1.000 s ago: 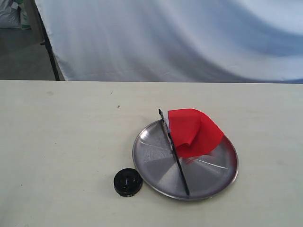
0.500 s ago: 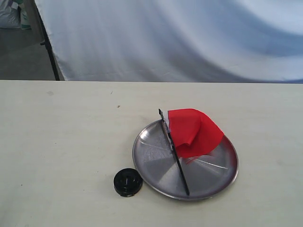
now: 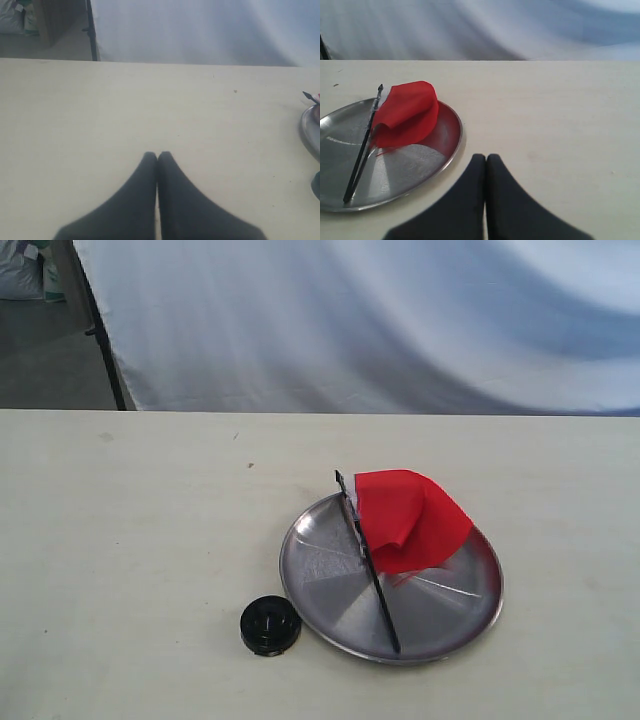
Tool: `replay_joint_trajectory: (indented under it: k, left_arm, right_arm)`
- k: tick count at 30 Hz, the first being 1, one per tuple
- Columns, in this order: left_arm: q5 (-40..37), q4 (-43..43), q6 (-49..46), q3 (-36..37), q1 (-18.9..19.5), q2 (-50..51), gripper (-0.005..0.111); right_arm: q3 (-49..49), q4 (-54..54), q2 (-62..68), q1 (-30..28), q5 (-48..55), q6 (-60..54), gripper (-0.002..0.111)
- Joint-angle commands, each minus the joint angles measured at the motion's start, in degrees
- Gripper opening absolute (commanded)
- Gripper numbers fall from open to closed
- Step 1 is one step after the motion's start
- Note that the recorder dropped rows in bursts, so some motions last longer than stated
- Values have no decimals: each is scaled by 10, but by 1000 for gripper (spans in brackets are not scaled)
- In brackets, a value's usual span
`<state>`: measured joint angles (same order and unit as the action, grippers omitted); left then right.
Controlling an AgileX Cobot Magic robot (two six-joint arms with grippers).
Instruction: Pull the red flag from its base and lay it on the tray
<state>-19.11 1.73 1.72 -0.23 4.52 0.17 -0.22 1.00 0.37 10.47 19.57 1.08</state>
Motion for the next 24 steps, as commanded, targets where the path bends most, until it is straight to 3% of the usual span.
replay_joint_trajectory:
  k: [1,18,24]
  left_arm:
    - [2,1,0,2,2,-2,0]
    - [2,1,0,2,2,-2,0]
    - [2,1,0,2,2,-2,0]
  right_arm:
    - [2,4,-4,-4,0,1,0]
    - [2,4,-4,-4,2,1,0]
    - [2,4,-4,-42,2,6,0]
